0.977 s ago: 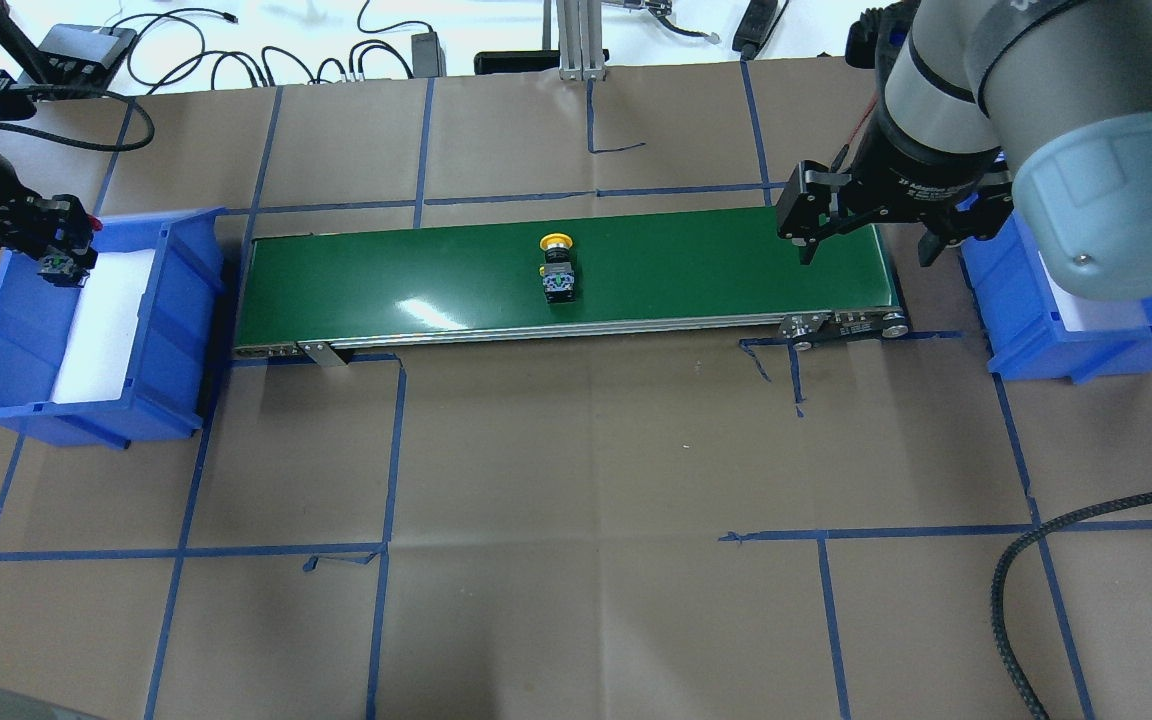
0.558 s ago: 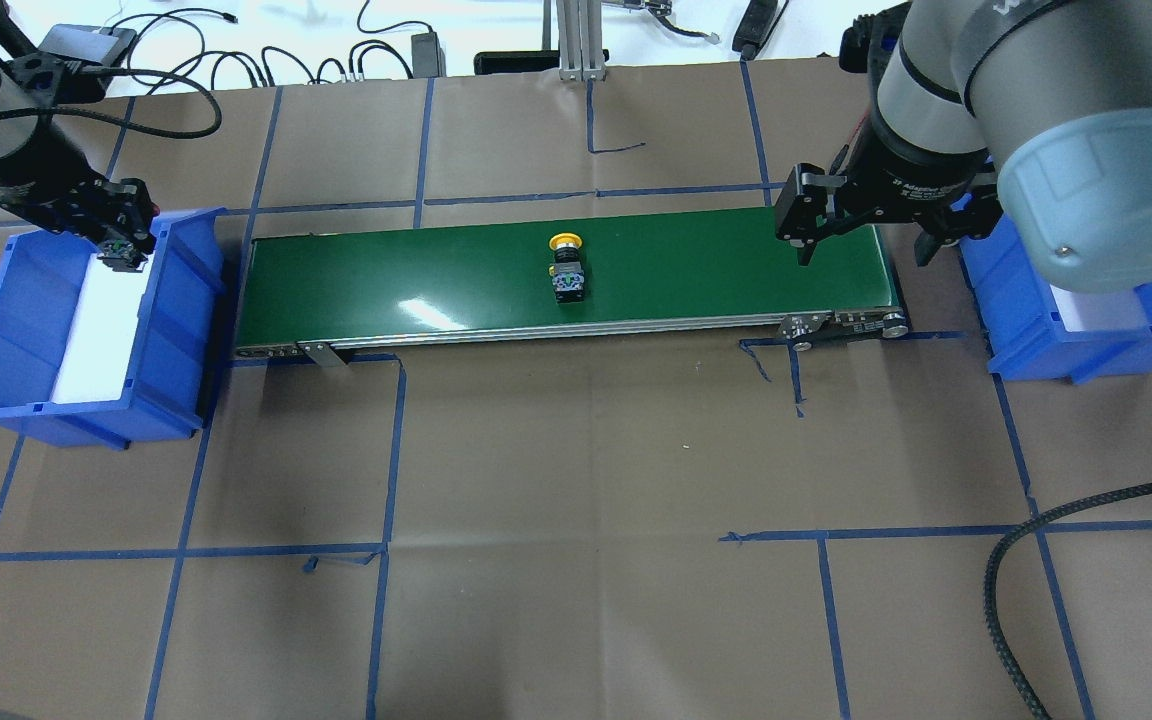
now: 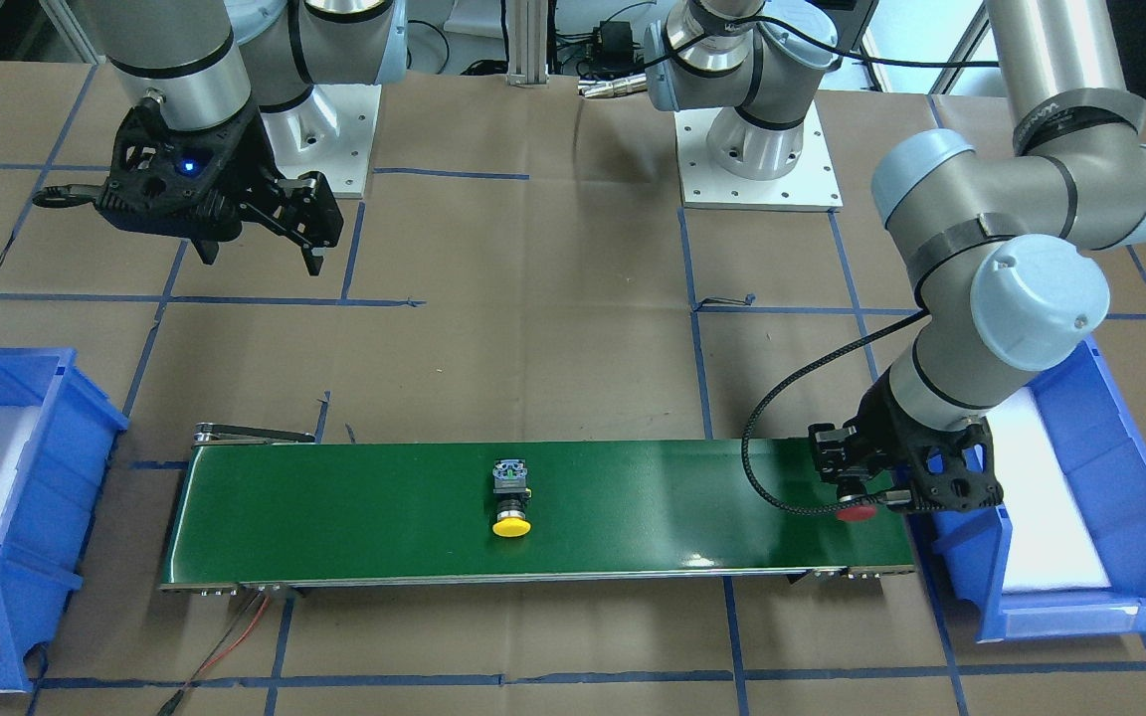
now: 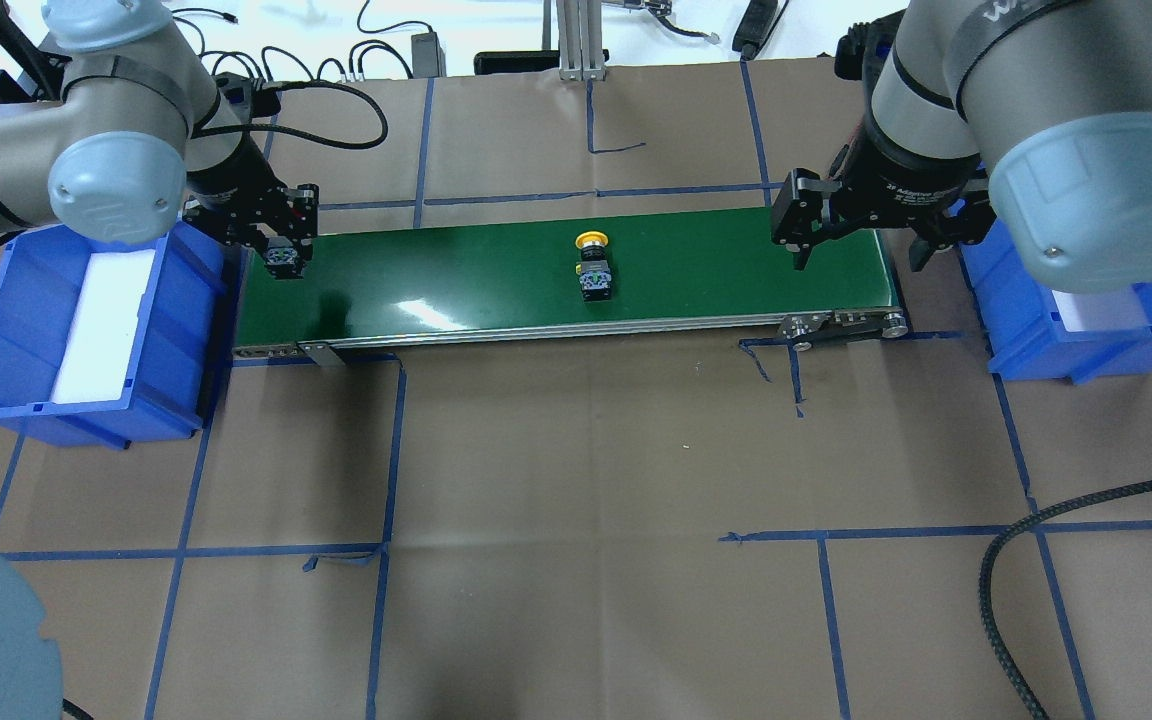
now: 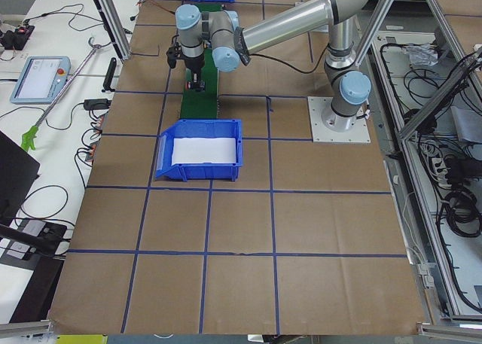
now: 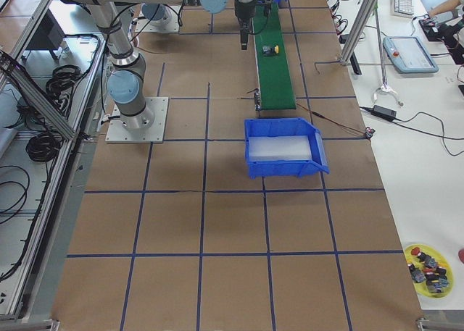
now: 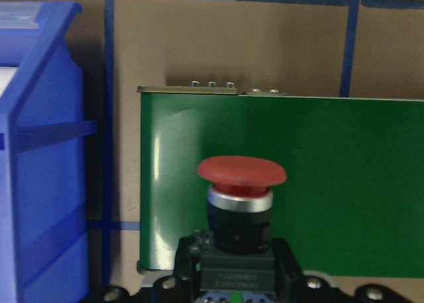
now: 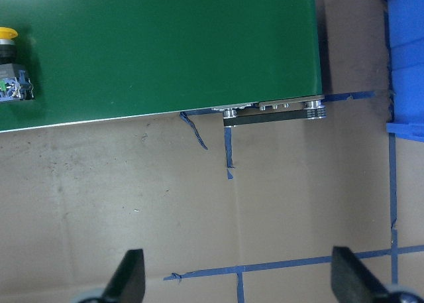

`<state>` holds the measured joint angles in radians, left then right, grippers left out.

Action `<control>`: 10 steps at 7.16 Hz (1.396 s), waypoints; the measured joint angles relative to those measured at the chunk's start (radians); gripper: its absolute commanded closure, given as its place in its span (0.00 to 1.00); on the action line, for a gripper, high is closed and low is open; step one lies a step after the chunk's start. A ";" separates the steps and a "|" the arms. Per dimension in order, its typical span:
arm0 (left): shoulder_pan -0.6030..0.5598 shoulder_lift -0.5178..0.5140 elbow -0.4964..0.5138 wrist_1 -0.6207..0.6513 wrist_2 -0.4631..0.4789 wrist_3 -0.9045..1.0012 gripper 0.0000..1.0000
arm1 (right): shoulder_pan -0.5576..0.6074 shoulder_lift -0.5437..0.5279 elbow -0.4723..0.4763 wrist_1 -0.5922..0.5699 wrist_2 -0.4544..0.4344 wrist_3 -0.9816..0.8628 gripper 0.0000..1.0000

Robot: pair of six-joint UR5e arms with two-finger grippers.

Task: Transport two buttons from left to right
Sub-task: 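Carry the red button onto the belt while the right gripper moves toward the yellow button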

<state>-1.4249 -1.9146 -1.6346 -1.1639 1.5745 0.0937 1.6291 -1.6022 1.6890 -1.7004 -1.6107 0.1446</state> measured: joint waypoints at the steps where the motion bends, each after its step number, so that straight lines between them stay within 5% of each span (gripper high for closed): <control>1: -0.003 -0.010 -0.017 0.015 0.000 0.002 0.97 | 0.000 0.009 0.001 -0.010 0.000 -0.002 0.00; 5: -0.002 -0.027 -0.095 0.130 0.002 0.043 0.94 | -0.001 0.113 -0.011 -0.123 0.008 -0.002 0.00; 7: -0.002 -0.033 -0.111 0.167 0.003 0.043 0.00 | -0.004 0.163 -0.011 -0.216 0.071 0.001 0.00; 10: -0.002 -0.021 -0.096 0.164 0.004 0.032 0.00 | -0.005 0.268 -0.021 -0.289 0.111 -0.008 0.00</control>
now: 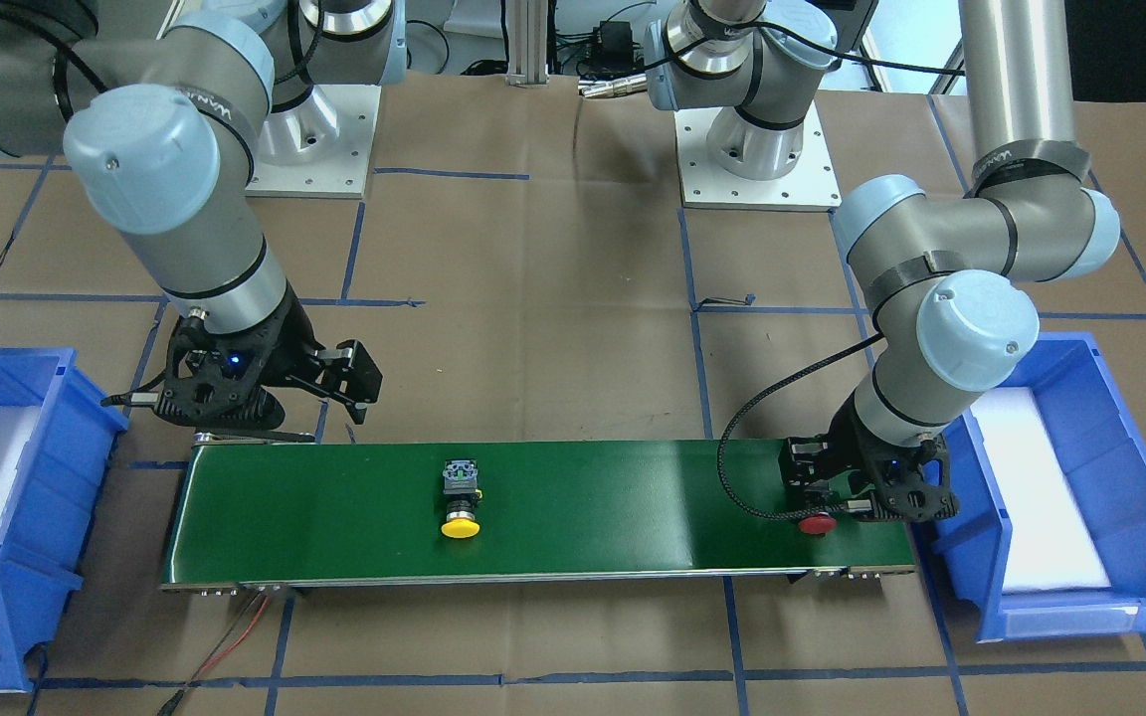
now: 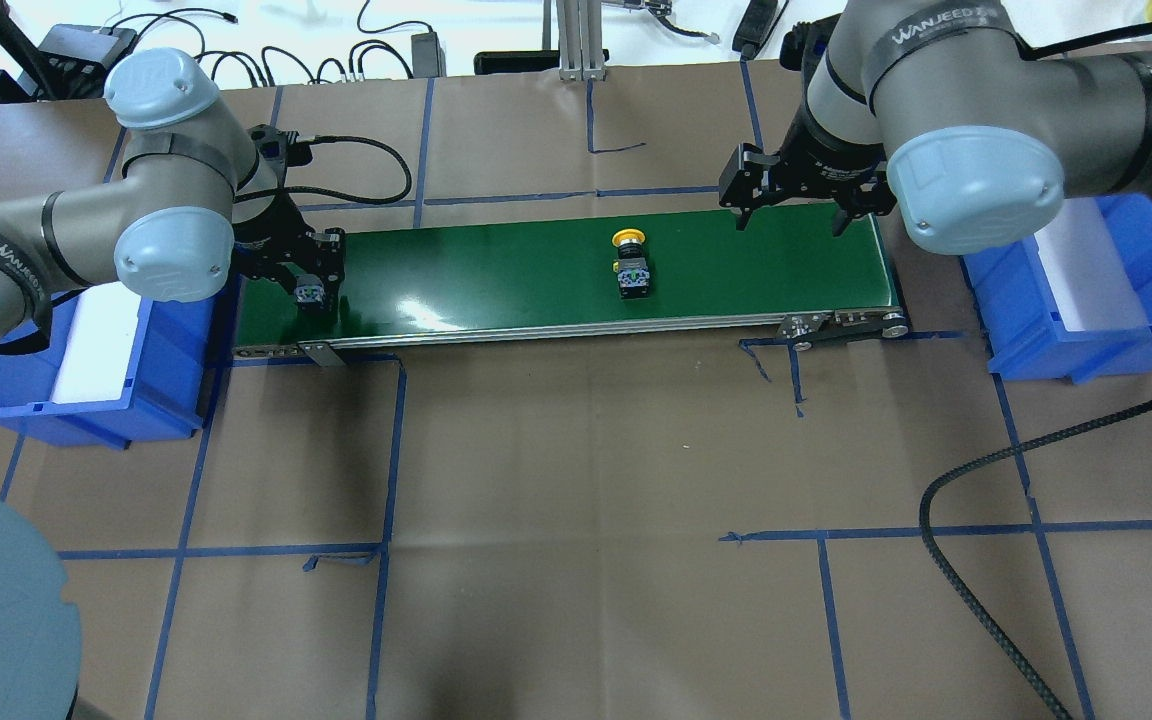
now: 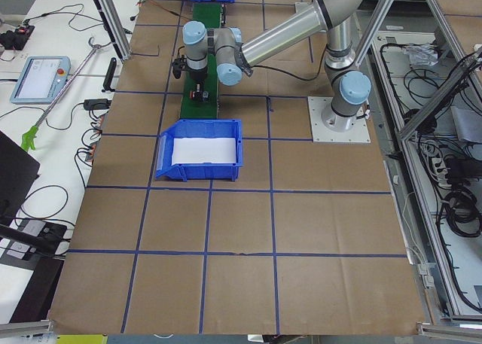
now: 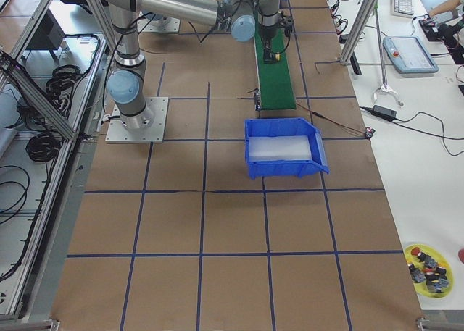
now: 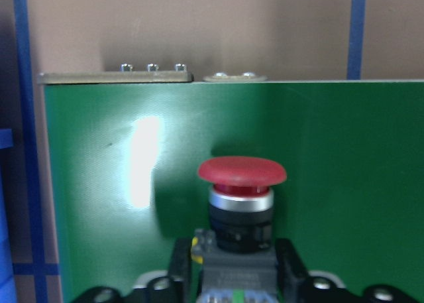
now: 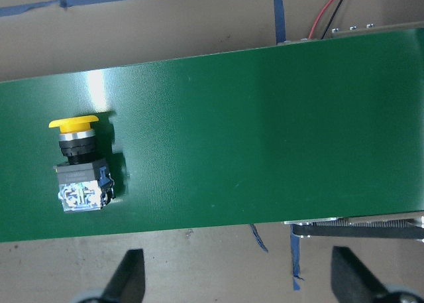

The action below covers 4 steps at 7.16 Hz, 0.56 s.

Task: Transport two buttons from left to right
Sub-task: 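Carry the red button onto the belt while the right gripper moves toward the yellow button, then open the left gripper and lift away while the right gripper grasps the yellow button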

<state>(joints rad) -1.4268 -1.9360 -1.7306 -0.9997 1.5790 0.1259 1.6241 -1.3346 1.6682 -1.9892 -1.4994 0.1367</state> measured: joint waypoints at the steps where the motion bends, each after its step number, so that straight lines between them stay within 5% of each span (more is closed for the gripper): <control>1: -0.001 0.016 0.017 -0.019 0.001 -0.007 0.00 | -0.001 0.026 -0.014 -0.003 0.000 -0.003 0.00; 4: -0.028 0.106 0.126 -0.260 -0.010 -0.102 0.00 | -0.001 0.098 -0.053 -0.060 0.005 0.005 0.00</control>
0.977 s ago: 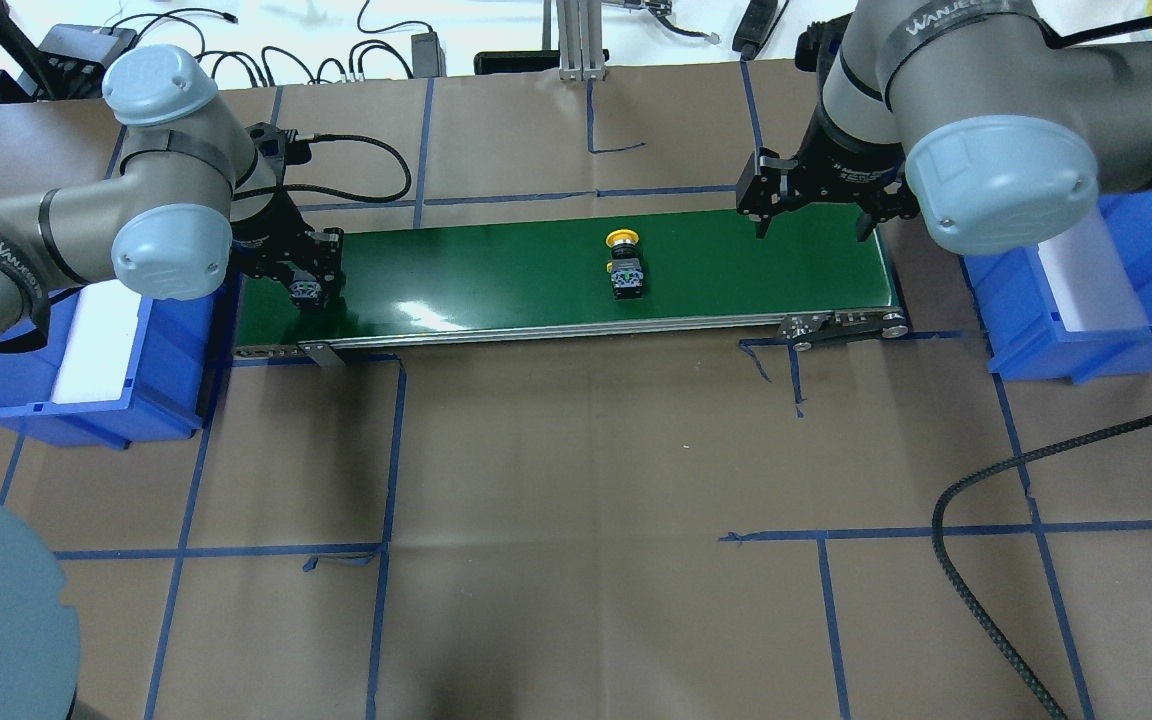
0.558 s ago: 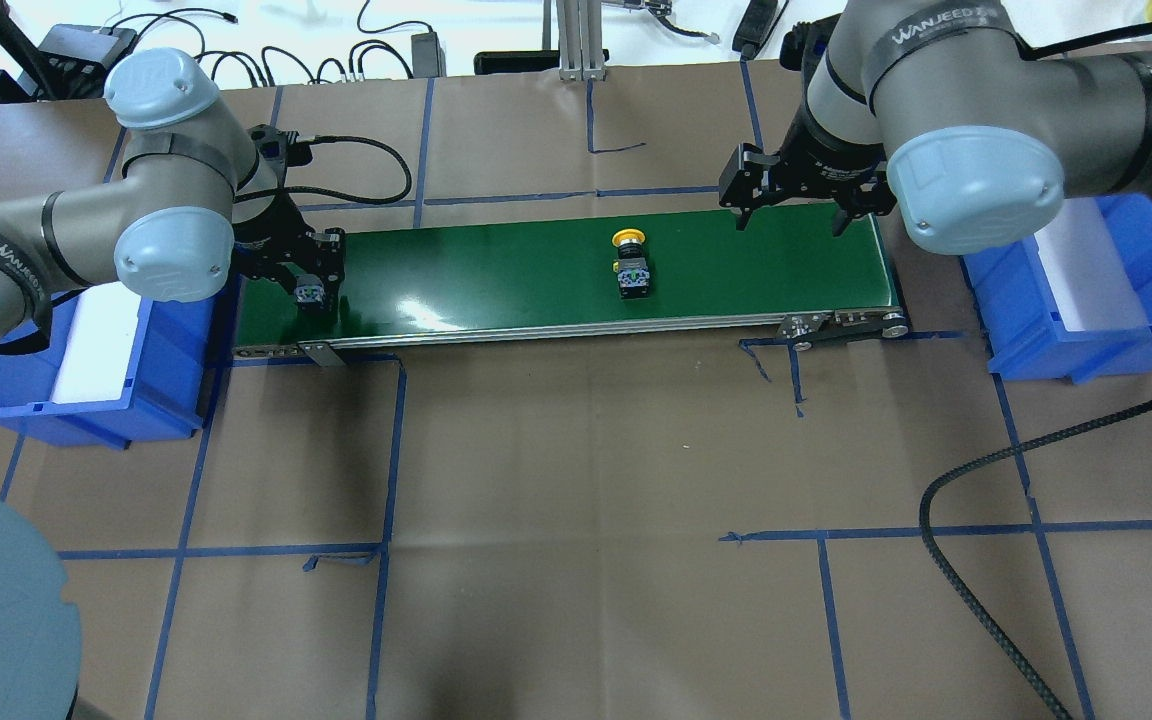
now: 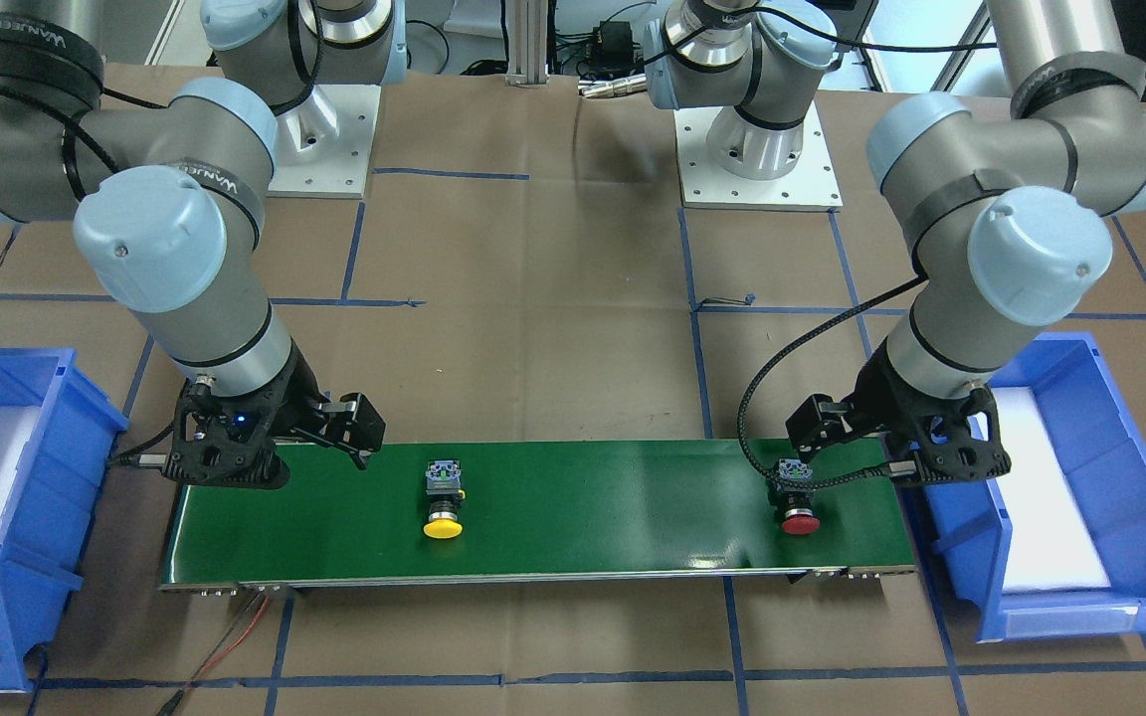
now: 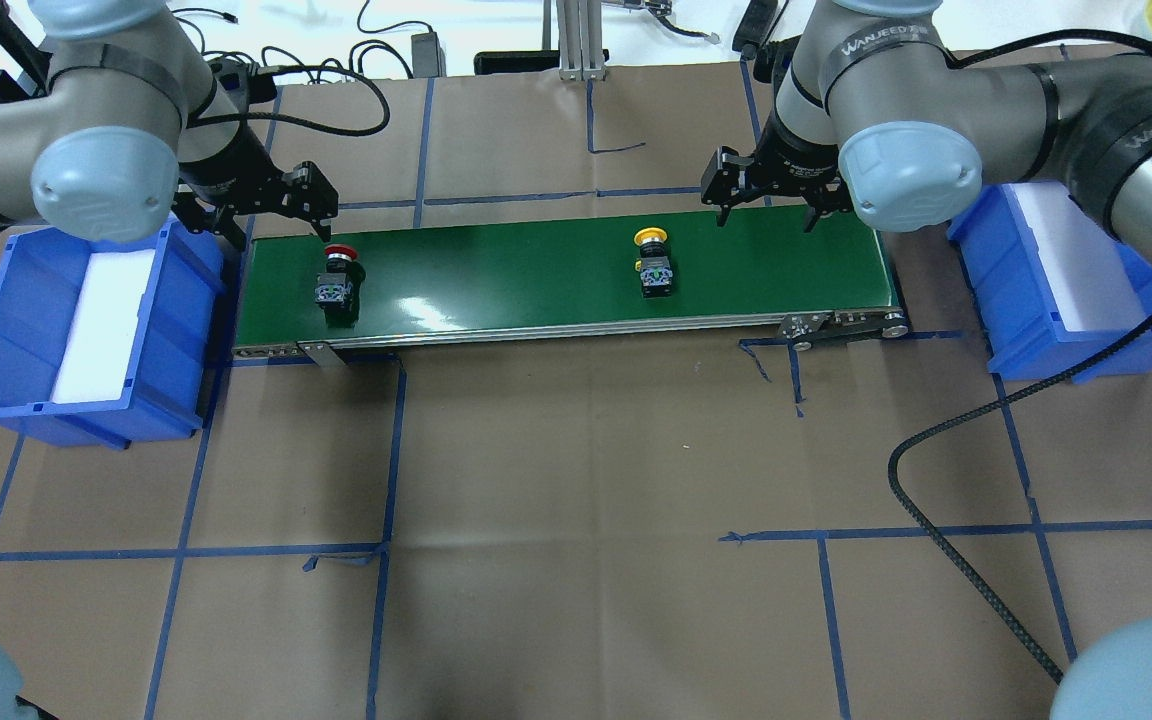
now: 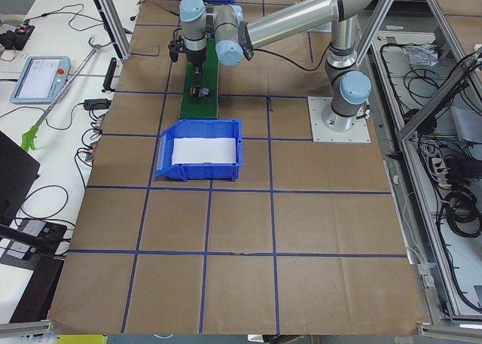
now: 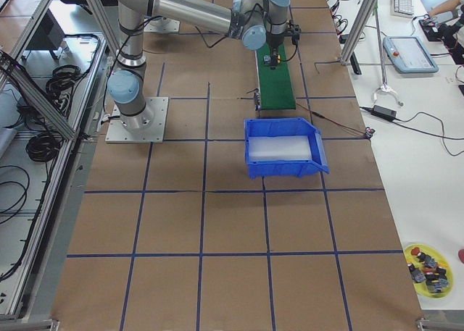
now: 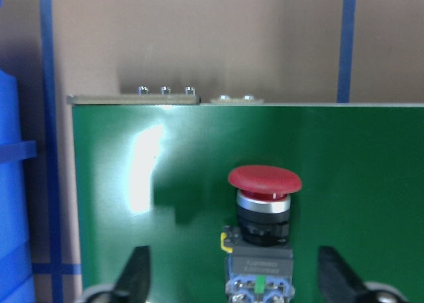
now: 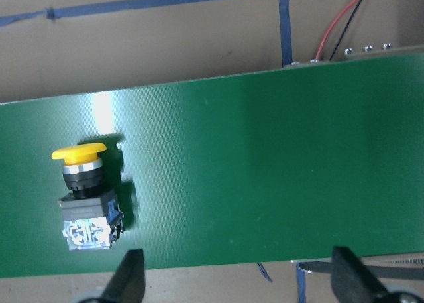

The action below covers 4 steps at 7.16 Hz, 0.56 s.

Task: Transport two buttons from left to right
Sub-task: 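Open the left gripper and lift away while the right gripper grasps the yellow button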

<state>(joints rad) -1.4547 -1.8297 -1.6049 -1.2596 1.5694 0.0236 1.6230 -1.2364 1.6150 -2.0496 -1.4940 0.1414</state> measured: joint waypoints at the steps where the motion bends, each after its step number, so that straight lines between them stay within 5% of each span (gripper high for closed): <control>1: -0.034 0.041 0.027 -0.075 -0.001 -0.025 0.00 | 0.001 0.023 -0.012 -0.024 0.002 0.004 0.00; 4: -0.082 0.153 0.048 -0.227 -0.004 -0.036 0.00 | 0.008 0.081 -0.038 -0.041 0.013 0.026 0.01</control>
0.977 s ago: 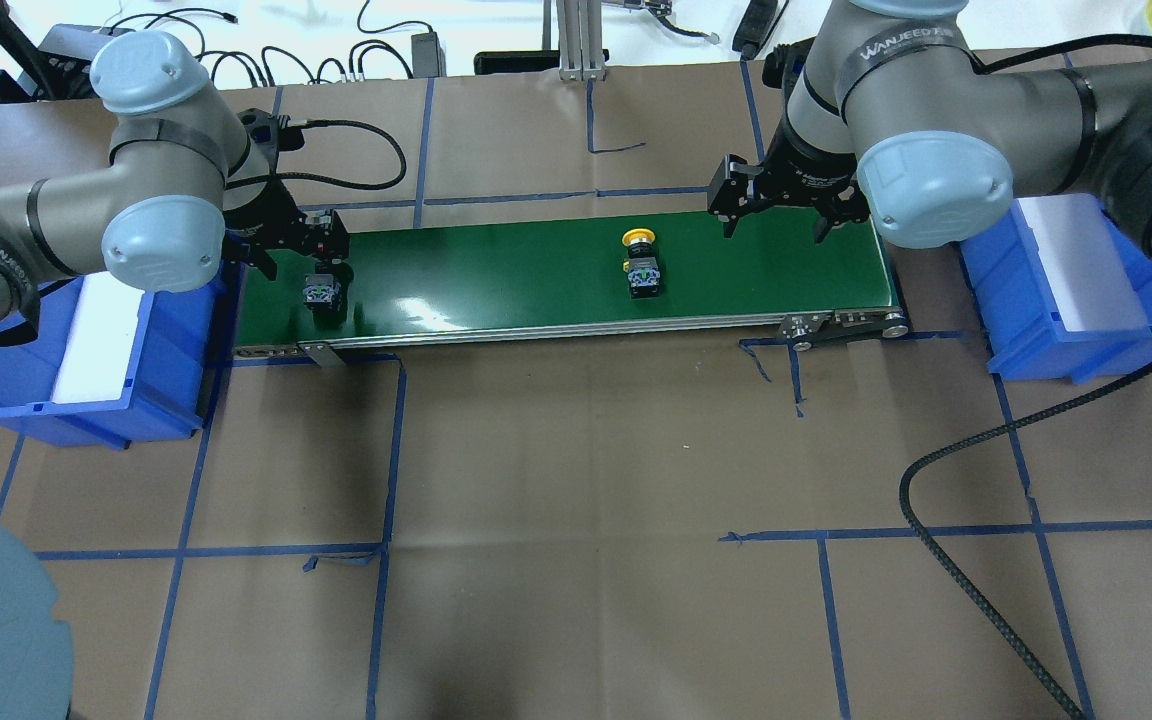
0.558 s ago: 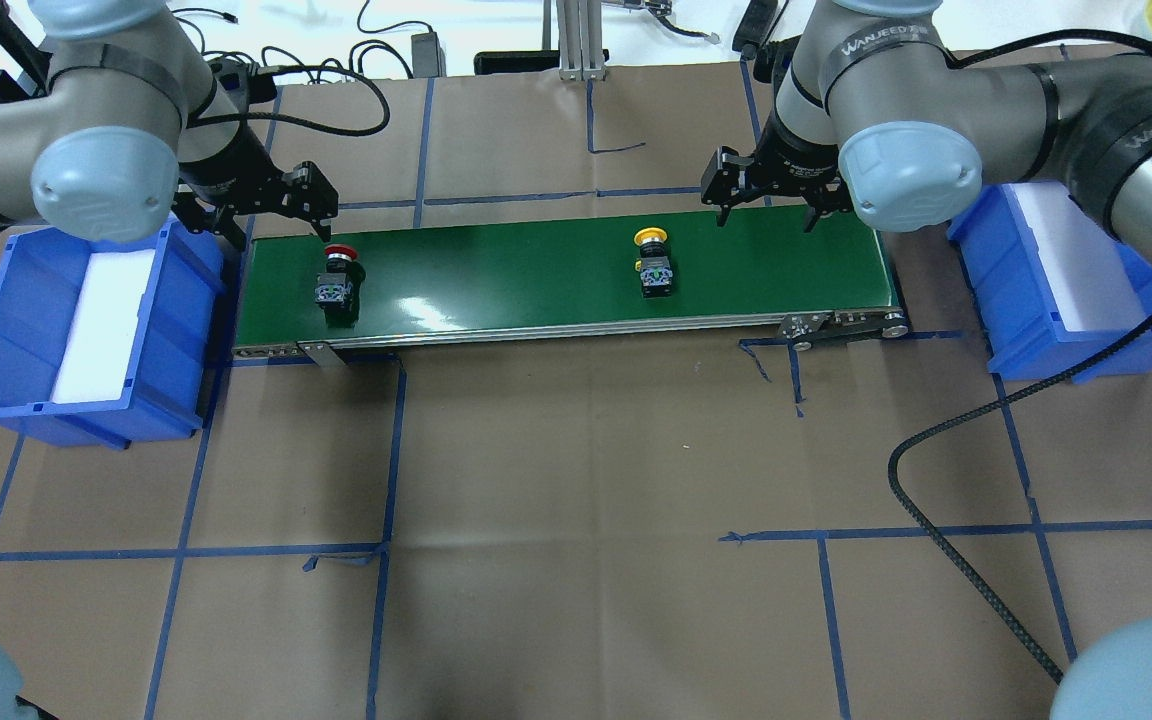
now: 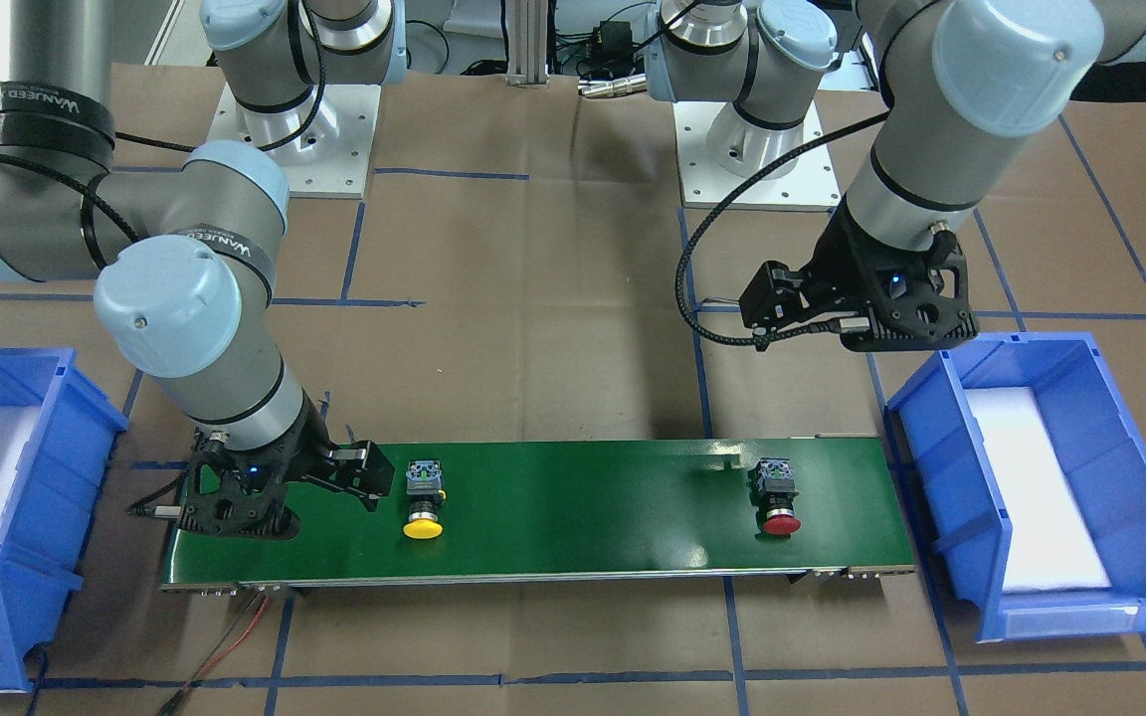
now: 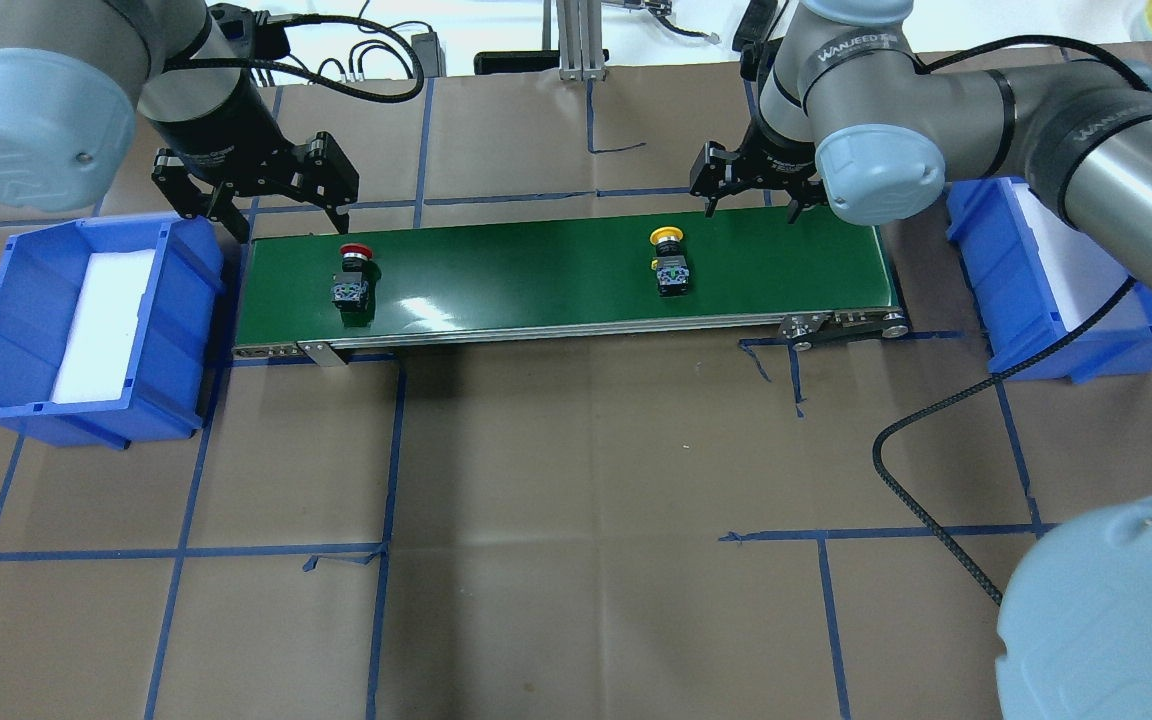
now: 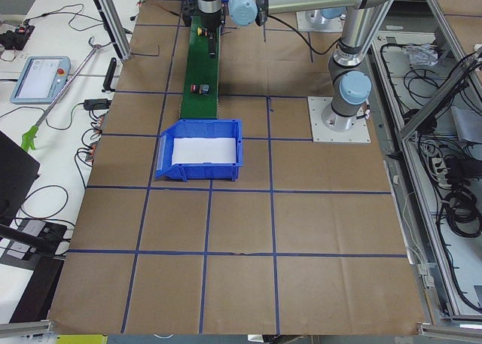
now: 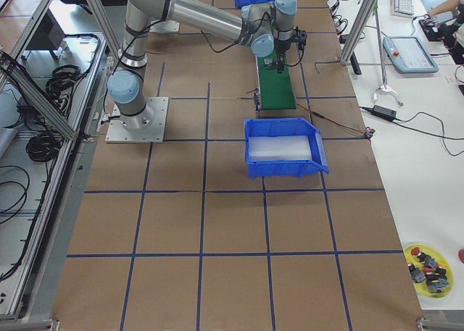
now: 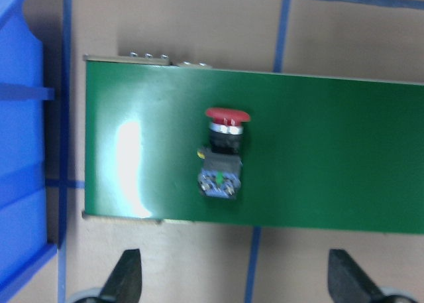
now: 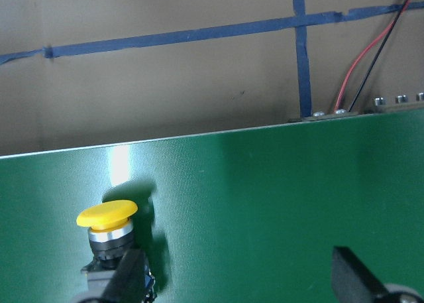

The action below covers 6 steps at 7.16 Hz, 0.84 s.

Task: Transport two buttons from left to right
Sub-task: 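Open the left gripper and lift away while the right gripper grasps the yellow button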

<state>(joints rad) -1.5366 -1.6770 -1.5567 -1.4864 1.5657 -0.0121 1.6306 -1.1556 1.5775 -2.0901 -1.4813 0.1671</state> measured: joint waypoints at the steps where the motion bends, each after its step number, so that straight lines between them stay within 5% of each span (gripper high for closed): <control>1: 0.000 0.012 0.005 -0.025 0.000 0.003 0.00 | 0.006 0.010 0.000 0.000 0.013 0.020 0.01; 6: -0.002 -0.028 0.105 -0.125 0.003 -0.003 0.00 | 0.052 0.054 0.005 -0.003 0.026 0.046 0.02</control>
<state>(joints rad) -1.5390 -1.7050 -1.4522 -1.6115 1.5686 -0.0156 1.6821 -1.1014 1.5825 -2.0928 -1.4556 0.2130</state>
